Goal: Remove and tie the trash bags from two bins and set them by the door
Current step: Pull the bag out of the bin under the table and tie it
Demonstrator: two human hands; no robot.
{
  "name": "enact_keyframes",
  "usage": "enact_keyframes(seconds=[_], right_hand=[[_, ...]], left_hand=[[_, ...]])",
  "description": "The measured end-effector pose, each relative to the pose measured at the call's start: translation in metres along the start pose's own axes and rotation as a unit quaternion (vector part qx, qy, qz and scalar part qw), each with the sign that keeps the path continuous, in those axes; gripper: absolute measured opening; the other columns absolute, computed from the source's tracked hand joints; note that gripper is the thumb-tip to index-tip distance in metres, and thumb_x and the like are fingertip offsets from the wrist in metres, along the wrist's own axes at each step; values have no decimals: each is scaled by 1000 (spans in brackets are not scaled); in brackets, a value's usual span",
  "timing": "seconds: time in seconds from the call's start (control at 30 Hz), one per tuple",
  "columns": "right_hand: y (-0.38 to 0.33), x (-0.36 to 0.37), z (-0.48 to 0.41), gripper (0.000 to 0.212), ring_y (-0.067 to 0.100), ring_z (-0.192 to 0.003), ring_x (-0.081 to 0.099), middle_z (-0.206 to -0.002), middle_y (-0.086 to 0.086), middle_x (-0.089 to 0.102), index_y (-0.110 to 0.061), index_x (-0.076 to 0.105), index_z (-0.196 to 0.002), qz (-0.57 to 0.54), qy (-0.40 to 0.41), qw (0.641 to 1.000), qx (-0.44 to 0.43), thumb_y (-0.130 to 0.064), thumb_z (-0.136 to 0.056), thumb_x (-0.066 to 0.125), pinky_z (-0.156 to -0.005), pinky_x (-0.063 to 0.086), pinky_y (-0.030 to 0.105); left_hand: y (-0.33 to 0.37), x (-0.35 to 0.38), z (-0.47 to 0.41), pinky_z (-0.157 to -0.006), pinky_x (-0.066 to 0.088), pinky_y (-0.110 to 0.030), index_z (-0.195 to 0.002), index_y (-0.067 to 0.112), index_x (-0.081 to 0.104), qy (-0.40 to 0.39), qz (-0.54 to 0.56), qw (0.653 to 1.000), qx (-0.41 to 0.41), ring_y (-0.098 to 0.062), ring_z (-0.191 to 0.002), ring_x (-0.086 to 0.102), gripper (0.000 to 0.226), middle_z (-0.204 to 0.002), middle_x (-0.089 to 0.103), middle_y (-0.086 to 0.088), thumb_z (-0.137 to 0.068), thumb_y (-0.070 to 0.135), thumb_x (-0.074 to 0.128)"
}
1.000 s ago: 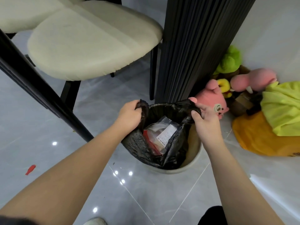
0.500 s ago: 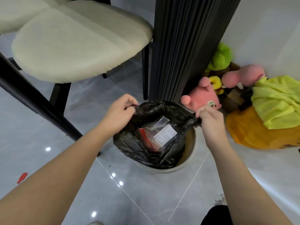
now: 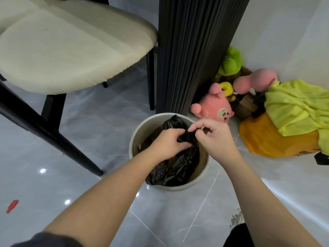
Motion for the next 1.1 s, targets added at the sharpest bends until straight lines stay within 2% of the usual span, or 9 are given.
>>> enact_keyframes(seconds=[0.07,0.23,0.3,0.4,0.53,0.67,0.77,0.93,1.1], right_hand=[[4,-2,1,37,3,-63,52,-75,-6,67,-21,70,-74,-5,-4,1000,14,12,-74,53,-62,42,14],[36,-18,-1,41,11,-74,56,-80,1,63,-20,65,-94,-52,40,993,95,13,-79,45,-65,43,13],[70,-22,3,30,17,-85,56,-87,1,60,-16,59,-110,48,38,980,188,-2,-88,46,-68,42,17],[115,-7,22,39,27,-87,60,-87,8,61,-13,47,-130,151,-77,937,307,-24,-93,47,-72,46,30],[126,6,29,30,24,-53,60,-76,12,63,-16,54,-120,128,-127,924,337,-20,-94,40,-42,47,25],[127,2,27,25,18,-35,55,-58,8,60,-16,59,-109,129,-111,926,337,-20,-93,41,-38,42,20],[127,-1,29,22,21,-37,58,-55,10,62,-16,60,-104,117,-94,926,347,-21,-91,43,-40,48,23],[126,-5,31,19,28,-47,63,-63,14,65,-14,56,-102,96,-69,923,367,-19,-91,43,-62,60,39],[125,-6,38,26,28,-48,65,-75,20,69,-10,56,-112,52,-34,914,400,-20,-92,41,-53,58,33]], left_hand=[[-1,-3,-4,-69,44,-23,-86,24,67,28,1,1000,-2,-7,-80,63,3,-80,68,10,-84,23,66],[-1,-11,-8,-69,41,-22,-74,27,58,41,-12,999,-23,-12,-84,62,16,-80,67,7,-90,24,60],[-1,-17,-8,-62,39,-16,-67,26,53,51,0,998,-34,-10,-79,59,25,-75,64,9,-92,24,56],[5,-25,-7,-60,37,-13,-70,27,55,66,12,997,-33,-9,-75,58,25,-74,63,7,-94,23,54],[21,-41,-5,-59,38,-27,-67,20,51,96,33,994,-28,-13,-63,55,27,-66,59,0,-94,22,53],[47,-70,-2,-59,35,-29,-66,16,51,140,57,988,-20,-10,-58,47,29,-60,50,5,-93,25,54],[75,-97,5,-61,34,-30,-69,11,52,162,71,984,-9,-11,-59,47,27,-62,51,3,-93,25,53],[108,-149,25,-64,34,-30,-80,-5,55,211,71,975,-1,-15,-64,50,35,-70,55,-6,-88,29,54],[141,-201,58,-65,39,-31,-74,14,59,258,79,963,2,-16,-66,54,20,-68,58,-2,-90,24,55]])
Point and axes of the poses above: each hand's wrist, its own z-axis away from the middle knuckle, its own x-axis out of the palm, y = z × x, the point moved 9 cm from there along -z, towards the middle knuckle
